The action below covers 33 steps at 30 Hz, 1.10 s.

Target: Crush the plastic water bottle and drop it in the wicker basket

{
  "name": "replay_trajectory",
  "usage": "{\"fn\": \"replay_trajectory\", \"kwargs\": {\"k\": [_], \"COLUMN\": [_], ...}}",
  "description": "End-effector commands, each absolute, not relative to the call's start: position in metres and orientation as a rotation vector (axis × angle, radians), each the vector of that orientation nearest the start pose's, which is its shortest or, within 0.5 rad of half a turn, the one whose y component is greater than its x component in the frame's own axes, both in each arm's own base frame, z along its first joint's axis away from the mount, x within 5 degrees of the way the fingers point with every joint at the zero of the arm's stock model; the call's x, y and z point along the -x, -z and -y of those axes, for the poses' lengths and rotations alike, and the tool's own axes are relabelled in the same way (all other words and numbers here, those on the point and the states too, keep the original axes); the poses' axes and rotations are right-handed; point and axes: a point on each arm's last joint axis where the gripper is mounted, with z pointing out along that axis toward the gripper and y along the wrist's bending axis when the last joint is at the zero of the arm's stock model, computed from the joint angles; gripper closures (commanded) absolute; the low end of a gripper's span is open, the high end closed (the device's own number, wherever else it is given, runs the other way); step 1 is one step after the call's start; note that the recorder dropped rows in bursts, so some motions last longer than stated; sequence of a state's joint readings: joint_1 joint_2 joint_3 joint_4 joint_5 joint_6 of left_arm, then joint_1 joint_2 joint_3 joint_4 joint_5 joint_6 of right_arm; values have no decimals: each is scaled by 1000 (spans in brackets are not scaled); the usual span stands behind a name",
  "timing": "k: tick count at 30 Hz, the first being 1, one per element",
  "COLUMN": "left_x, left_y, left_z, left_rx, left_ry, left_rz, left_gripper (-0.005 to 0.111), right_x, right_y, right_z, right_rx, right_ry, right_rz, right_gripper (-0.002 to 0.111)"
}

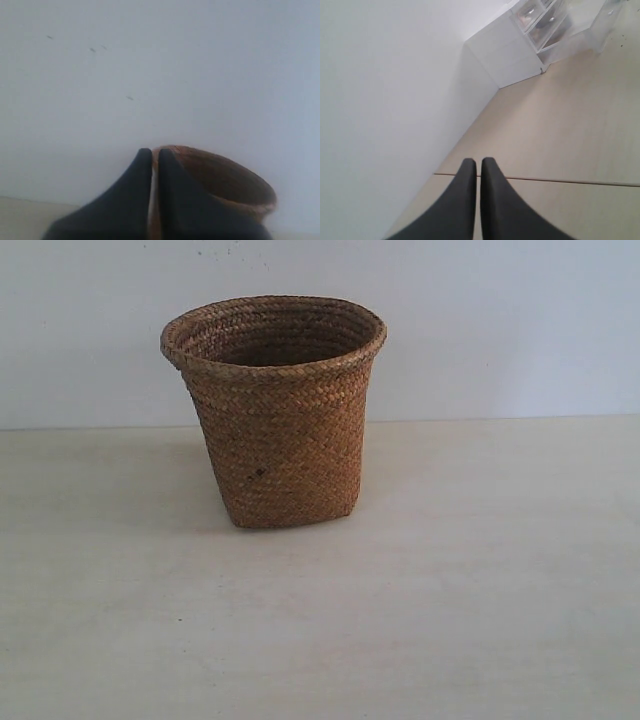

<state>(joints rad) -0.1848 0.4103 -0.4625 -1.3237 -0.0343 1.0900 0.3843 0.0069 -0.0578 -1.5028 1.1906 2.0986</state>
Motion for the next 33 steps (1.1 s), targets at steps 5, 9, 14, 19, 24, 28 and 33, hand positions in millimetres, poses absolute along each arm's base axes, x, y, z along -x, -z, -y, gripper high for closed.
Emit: {"fn": "replay_trajectory", "kwargs": {"k": [5,9,14,19,24,28,33], "left_x": [-35,-39,-45,-47,-51,-56,-56], "left_y": [-298,-277,-260,-254,-240,-220,-202], "left_z": [-9,-12,-16,-15,-15,-7,8], "left_rx": [222,262,294,249,241,117,-107], "left_ry": [180,134,94,36,27,9,52], "left_rz": [-1206,-1241,-1289,-1316,-1358,-1440,-1602], "left_gripper": [103,103,103,103,103,103,103], "right_x": [-28,-28,-28,-28,-28,-28,-28], "right_y": [-218,-218,-218,-218,-218,-218,-218], "right_z": [80,80,80,80,80,80,80], "right_rx": [-1064,-1064,-1063,-1063,-1063,-1063,-1063], "right_ry": [104,104,103,103,103,103,103], "right_rz": [-1162,-1162,-1163,-1163,-1163,-1163,-1163], "right_gripper": [108,108,108,108,108,108,108]}}
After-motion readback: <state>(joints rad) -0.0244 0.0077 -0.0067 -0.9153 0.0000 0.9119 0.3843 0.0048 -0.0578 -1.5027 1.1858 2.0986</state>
